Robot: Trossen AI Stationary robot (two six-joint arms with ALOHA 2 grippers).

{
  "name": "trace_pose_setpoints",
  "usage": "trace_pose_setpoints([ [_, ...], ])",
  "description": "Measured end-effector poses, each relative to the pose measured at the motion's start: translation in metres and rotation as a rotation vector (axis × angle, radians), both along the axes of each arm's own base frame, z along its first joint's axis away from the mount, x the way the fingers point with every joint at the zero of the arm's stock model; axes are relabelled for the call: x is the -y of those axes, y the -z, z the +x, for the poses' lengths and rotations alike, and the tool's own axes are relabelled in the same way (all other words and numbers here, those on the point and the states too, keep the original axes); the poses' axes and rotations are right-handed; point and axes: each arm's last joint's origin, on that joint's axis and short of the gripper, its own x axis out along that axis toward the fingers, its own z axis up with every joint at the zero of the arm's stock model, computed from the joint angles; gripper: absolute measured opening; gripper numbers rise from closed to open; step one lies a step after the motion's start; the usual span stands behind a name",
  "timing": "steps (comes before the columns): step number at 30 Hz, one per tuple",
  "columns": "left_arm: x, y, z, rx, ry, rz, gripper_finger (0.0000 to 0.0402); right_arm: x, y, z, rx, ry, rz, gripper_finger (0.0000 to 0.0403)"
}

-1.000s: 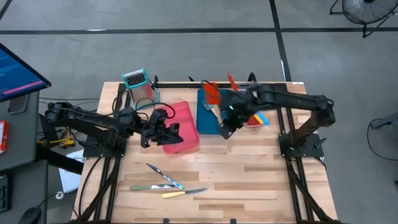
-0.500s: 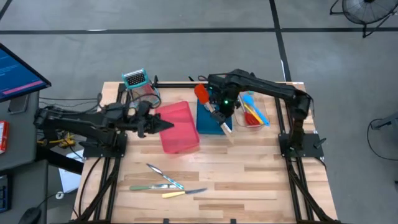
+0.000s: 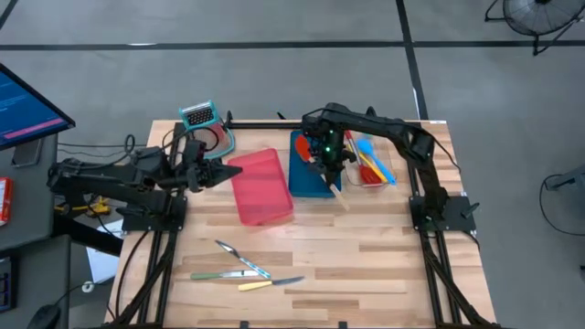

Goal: Pick & Place Kitchen Items
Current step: Put the red spatula into the blue bin, then put the blue table knife into the red bin

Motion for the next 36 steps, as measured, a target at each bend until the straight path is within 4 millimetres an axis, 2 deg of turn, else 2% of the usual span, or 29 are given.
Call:
trace_pose_setpoints([
  [9,0.001,0.001,0.002,-0.01,0.005,0.002,0.0001,0.017,0.0,-0.007,-0.07,0.14,-0.006,0.0016],
  [12,0.001,0.001,0.002,-0.01,0.005,0.002,0.0001,0.015,0.002,-0.003,-0.073,0.13,-0.064,0.0026],
  [17,0.001,0.001,0.002,-0.01,0.013,0.003,0.0001,0.008,0.004,0.001,-0.088,0.076,-0.159,0.0058],
  [25,0.002,0.002,0.002,-0.015,0.043,0.008,0.0001,0.006,0.001,0.001,-0.106,0.061,-0.179,0.0125],
  [29,0.003,0.004,0.002,-0.042,0.067,0.014,0.0001,0.007,-0.02,0.001,-0.071,0.064,-0.195,0.0155],
  [36,0.006,0.019,0.003,-0.195,0.055,0.021,0.0001,-0.012,-0.091,-0.004,0.159,0.053,-0.293,0.0175],
])
